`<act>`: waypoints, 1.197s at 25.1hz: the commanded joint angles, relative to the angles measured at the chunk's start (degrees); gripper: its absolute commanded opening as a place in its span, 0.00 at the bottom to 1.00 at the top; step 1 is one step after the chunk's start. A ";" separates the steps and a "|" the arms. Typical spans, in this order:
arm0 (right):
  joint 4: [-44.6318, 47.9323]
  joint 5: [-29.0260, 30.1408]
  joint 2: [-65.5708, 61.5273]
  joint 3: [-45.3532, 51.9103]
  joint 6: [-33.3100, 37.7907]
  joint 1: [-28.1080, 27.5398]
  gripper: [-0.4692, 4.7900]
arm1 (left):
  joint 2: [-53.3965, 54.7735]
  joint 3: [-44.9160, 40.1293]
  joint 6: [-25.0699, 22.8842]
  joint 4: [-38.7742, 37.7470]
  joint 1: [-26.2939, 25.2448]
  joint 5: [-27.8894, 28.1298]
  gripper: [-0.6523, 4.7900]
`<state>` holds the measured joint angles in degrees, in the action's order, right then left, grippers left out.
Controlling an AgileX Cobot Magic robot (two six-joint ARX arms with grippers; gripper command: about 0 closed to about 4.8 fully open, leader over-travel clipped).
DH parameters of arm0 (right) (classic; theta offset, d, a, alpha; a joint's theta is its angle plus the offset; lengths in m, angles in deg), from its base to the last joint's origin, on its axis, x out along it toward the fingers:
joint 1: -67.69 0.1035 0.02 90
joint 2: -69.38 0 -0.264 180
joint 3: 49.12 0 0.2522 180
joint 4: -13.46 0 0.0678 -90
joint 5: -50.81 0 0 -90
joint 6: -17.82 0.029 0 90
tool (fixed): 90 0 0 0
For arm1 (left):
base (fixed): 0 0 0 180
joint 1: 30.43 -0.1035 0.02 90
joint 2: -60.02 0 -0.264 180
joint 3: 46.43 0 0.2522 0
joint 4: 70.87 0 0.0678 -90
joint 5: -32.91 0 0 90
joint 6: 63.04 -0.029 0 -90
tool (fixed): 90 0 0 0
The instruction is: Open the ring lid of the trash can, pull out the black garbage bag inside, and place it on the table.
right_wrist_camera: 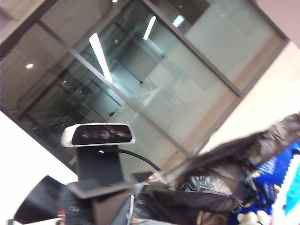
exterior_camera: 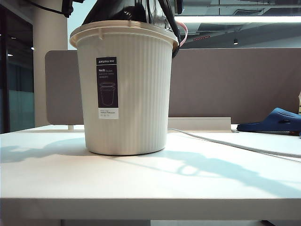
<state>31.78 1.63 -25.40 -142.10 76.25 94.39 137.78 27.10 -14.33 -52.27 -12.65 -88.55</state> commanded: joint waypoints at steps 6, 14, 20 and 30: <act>2.86 2.45 0.35 -3.23 -0.02 0.00 0.09 | -0.24 0.31 -0.15 3.65 0.04 -0.31 0.36; -9.73 3.67 0.24 -13.20 -5.97 0.00 0.09 | -0.24 1.73 1.22 4.87 0.04 -1.49 0.36; -9.90 4.39 0.24 -13.27 -6.21 -0.22 0.09 | -0.24 1.70 1.22 4.57 0.04 -2.45 0.36; -7.67 6.99 0.24 -13.33 -4.98 -2.56 0.09 | -0.24 1.66 1.18 4.59 0.04 -3.28 0.36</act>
<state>22.09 8.58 -25.73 -154.93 70.70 92.16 137.74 28.63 -13.08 -48.42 -12.65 -91.48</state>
